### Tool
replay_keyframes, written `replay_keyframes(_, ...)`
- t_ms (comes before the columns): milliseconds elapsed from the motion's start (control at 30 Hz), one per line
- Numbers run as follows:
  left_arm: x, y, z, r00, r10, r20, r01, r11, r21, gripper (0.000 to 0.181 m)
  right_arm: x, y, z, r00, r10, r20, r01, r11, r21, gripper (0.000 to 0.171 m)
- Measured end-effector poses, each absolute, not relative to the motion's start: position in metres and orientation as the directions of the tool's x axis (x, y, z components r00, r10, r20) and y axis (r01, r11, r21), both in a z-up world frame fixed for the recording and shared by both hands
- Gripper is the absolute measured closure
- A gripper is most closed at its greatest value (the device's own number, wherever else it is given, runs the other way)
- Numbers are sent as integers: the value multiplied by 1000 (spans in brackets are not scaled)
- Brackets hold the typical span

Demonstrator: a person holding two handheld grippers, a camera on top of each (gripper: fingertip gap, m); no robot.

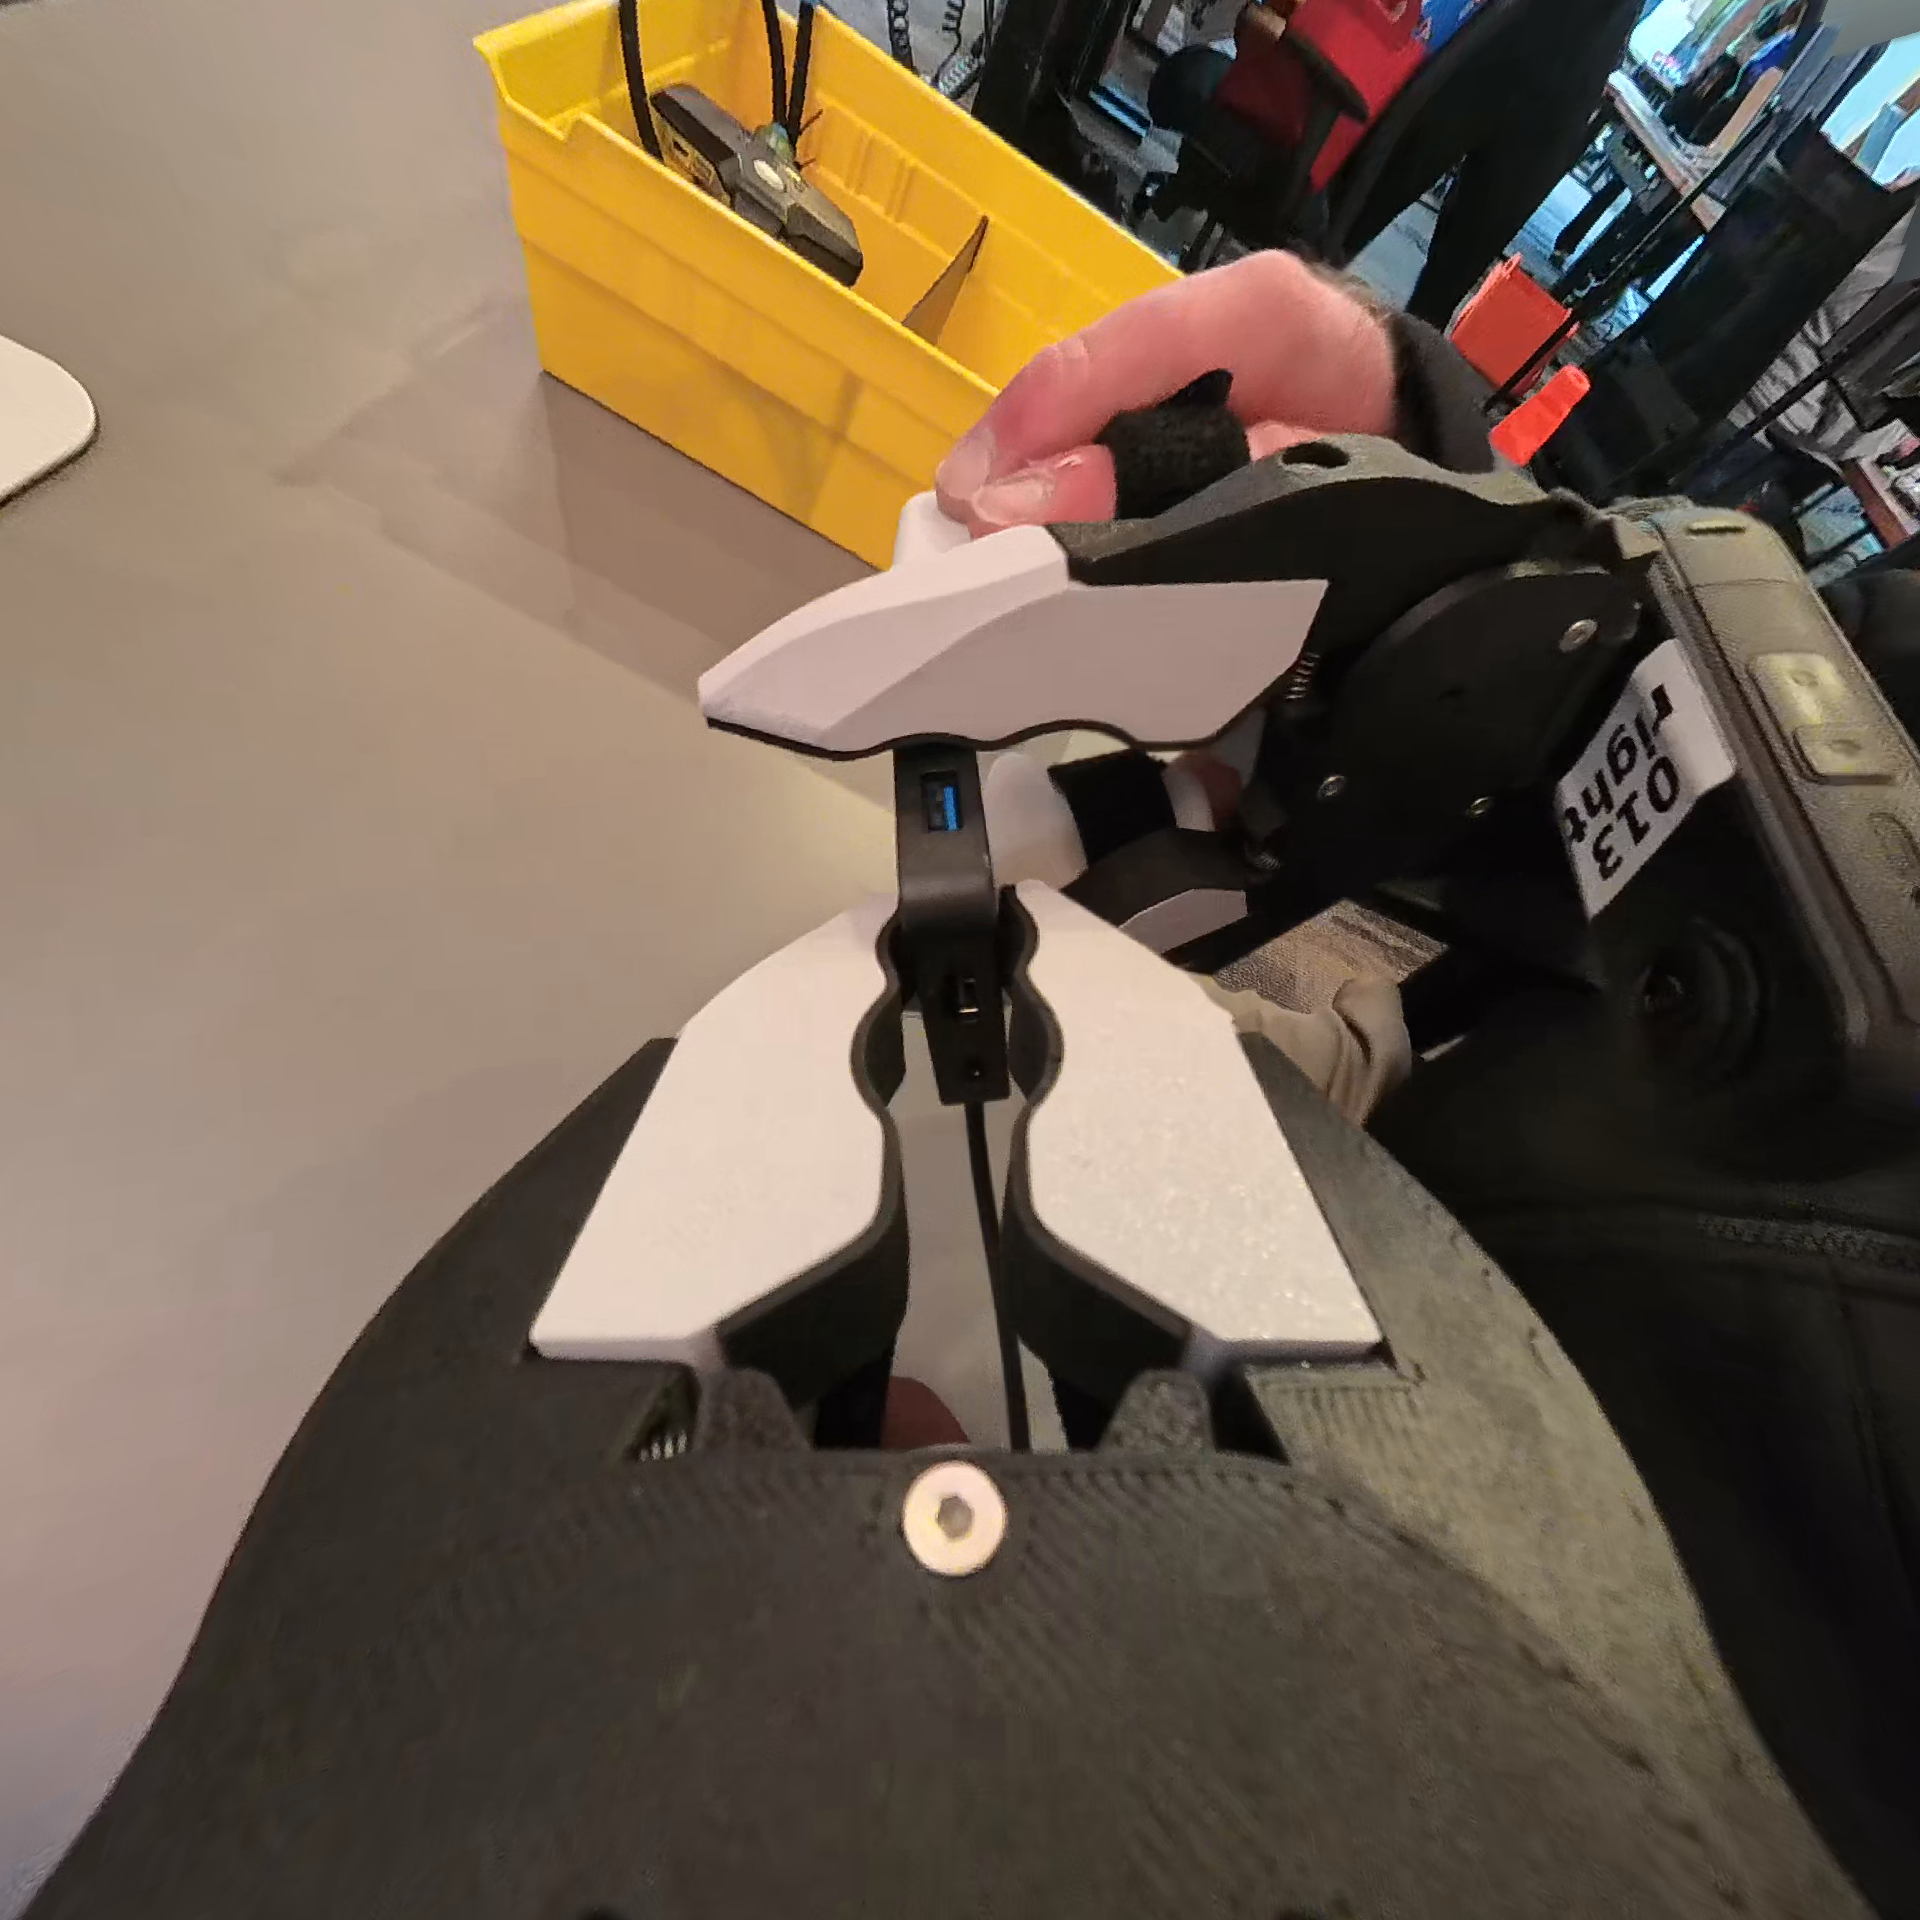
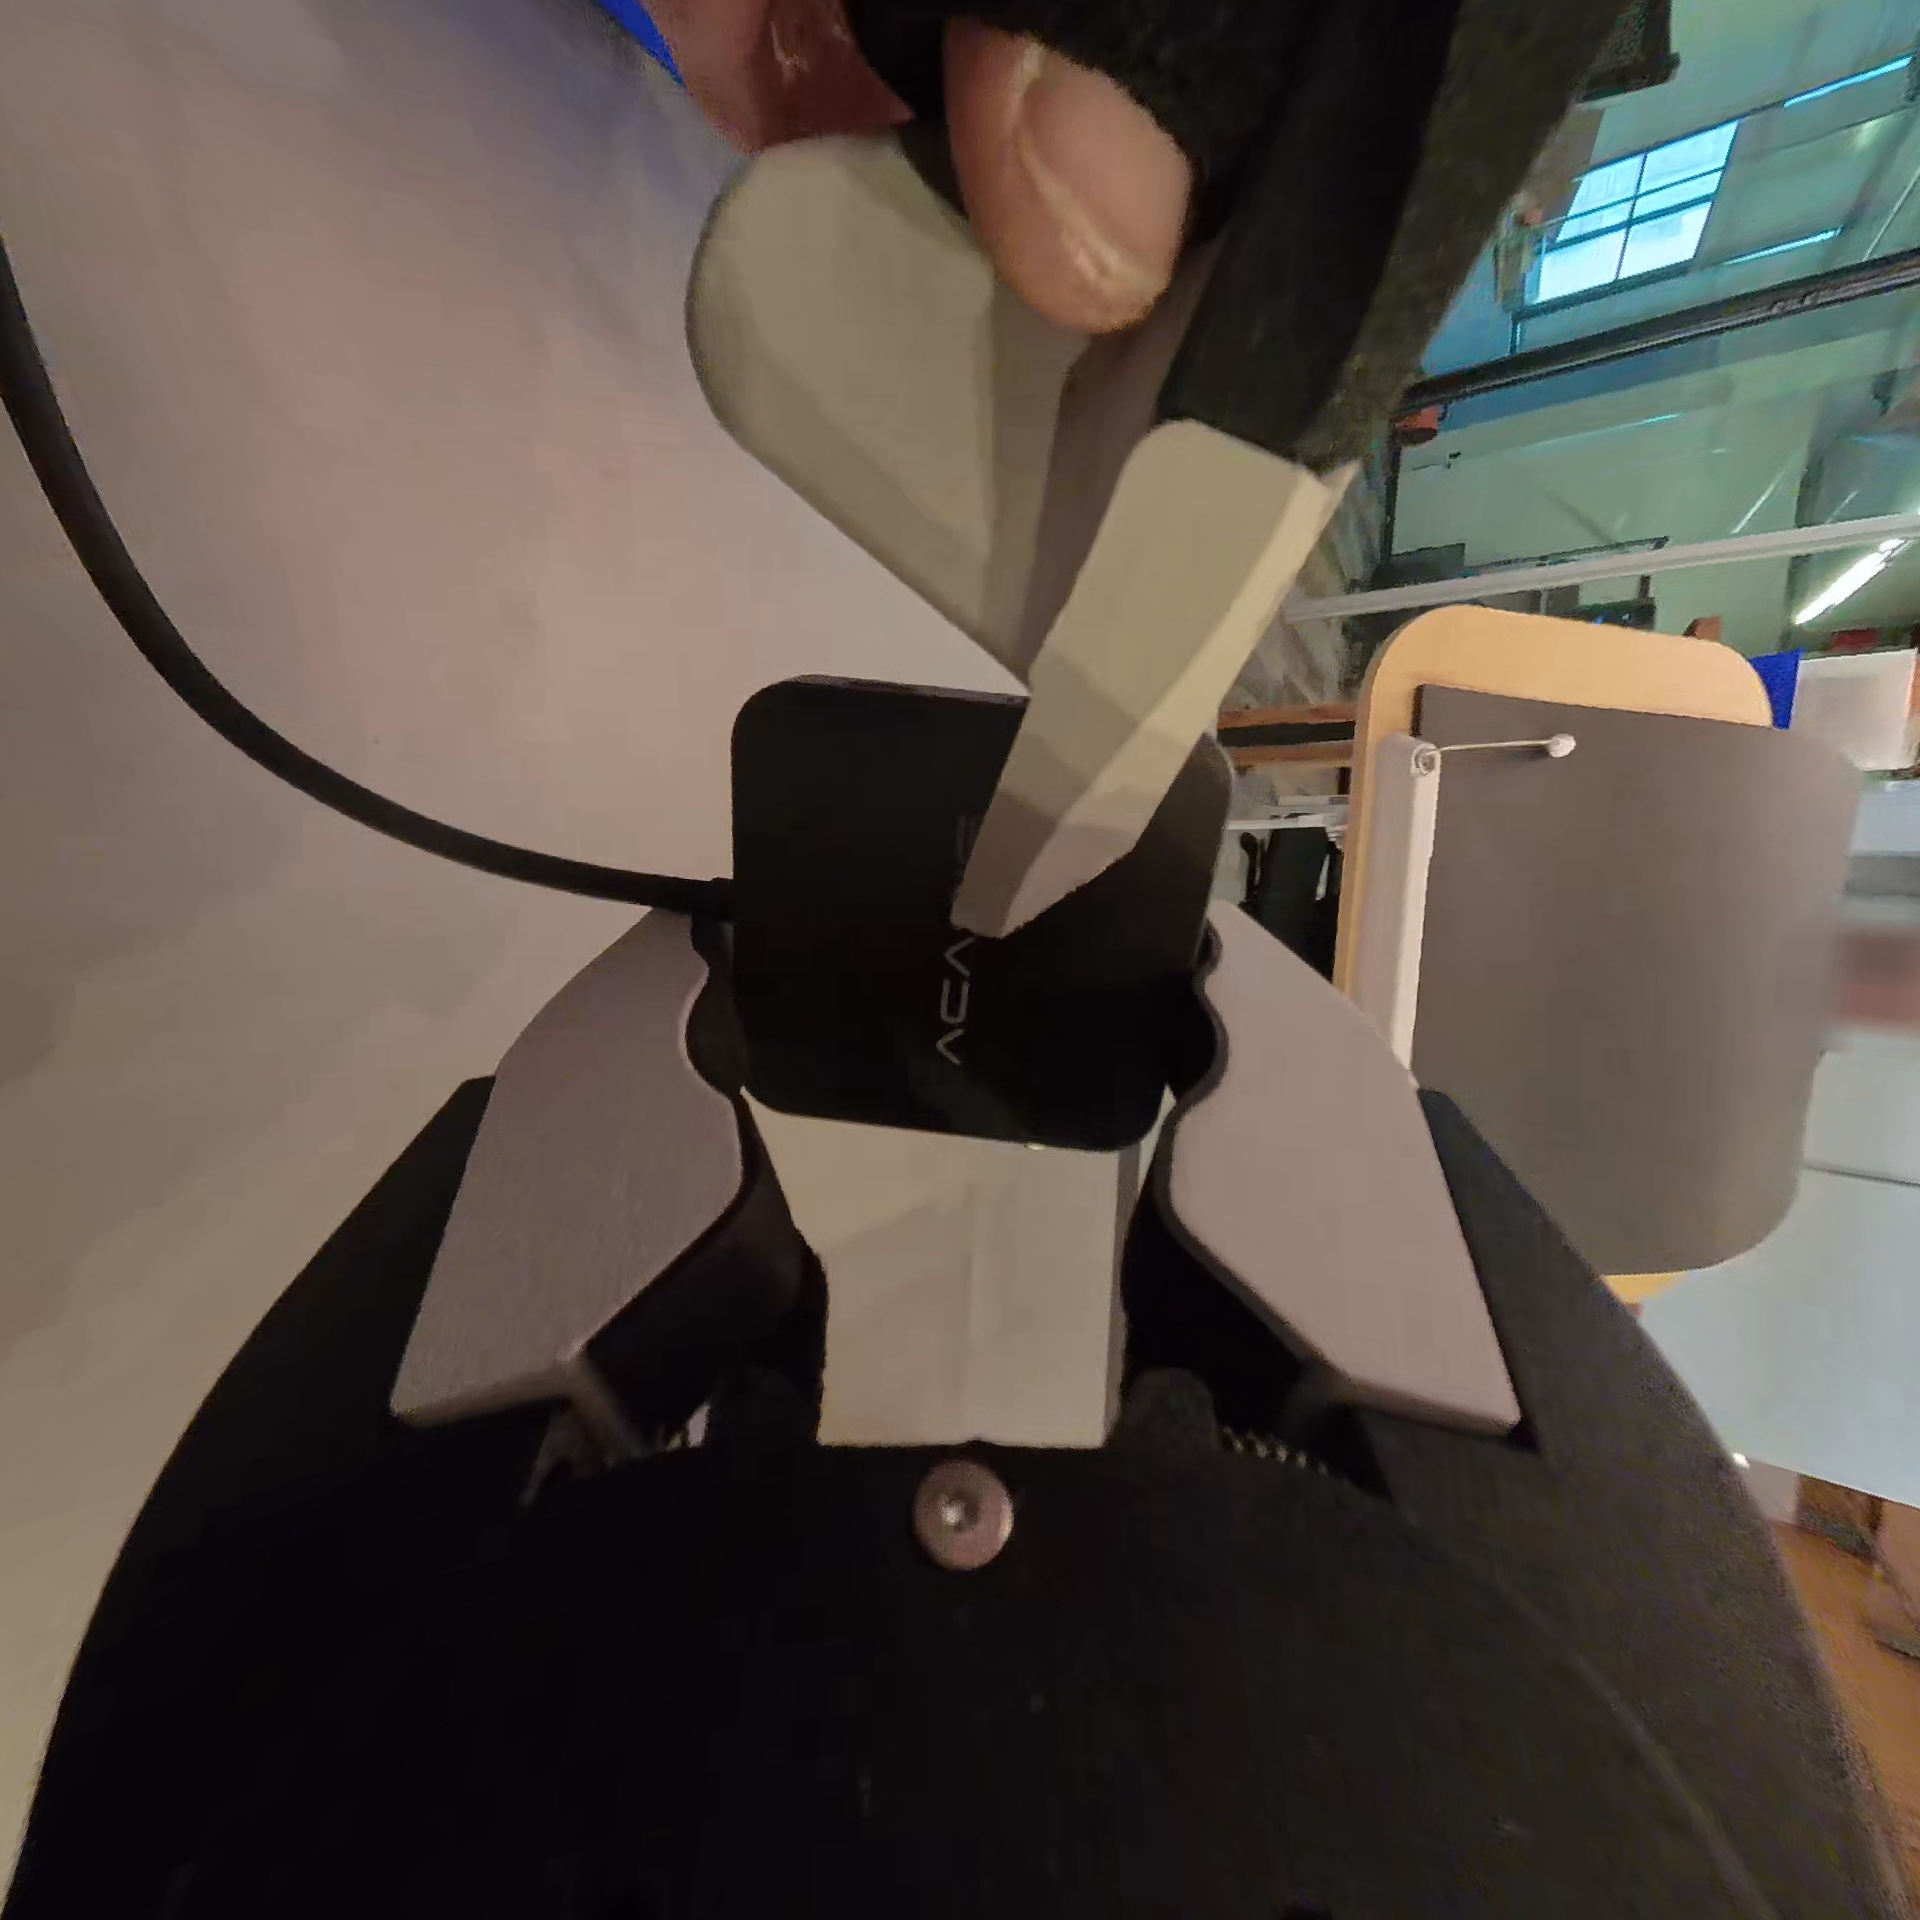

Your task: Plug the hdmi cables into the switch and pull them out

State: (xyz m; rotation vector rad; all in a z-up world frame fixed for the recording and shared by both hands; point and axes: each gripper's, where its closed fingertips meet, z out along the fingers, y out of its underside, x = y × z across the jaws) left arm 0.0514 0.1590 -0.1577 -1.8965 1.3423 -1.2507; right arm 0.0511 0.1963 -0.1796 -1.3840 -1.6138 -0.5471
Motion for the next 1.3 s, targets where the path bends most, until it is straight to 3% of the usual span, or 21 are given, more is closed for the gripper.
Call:
replay_keyframes(133,41,171,-148,138,-939,315,-462,-342,-818,152,63,202,-184,98,558,824,940,219,-261,92)
replay_keyframes(367,-54,233,-102,382,-913,-143,-575,-114,-811,144,85,210,-183,232,596,769,920,122,-373,92)
replay_keyframes(567,-175,268,-104,565,-757,-328,-679,-201,-706,148,92,213,-187,266,613,744,912,91,-401,92)
replay_keyframes(733,-226,259,-160,472,-754,-458,-839,-225,-495,148,90,213,-193,263,629,731,913,83,-399,92)
replay_keyframes(833,-234,252,-191,354,-771,-529,-909,-150,-389,150,90,213,-195,259,637,726,914,83,-398,92)
replay_keyframes(1033,-241,261,-237,154,-720,-676,-981,-31,-190,152,86,211,-199,250,645,722,916,85,-393,92)
replay_keyframes(1100,-241,263,-248,132,-719,-682,-985,-19,-171,153,85,211,-199,244,646,724,917,88,-389,92)
replay_keyframes(1300,-254,281,-259,17,-633,-774,-1000,-12,-12,170,86,211,-199,251,645,721,914,87,-395,92)
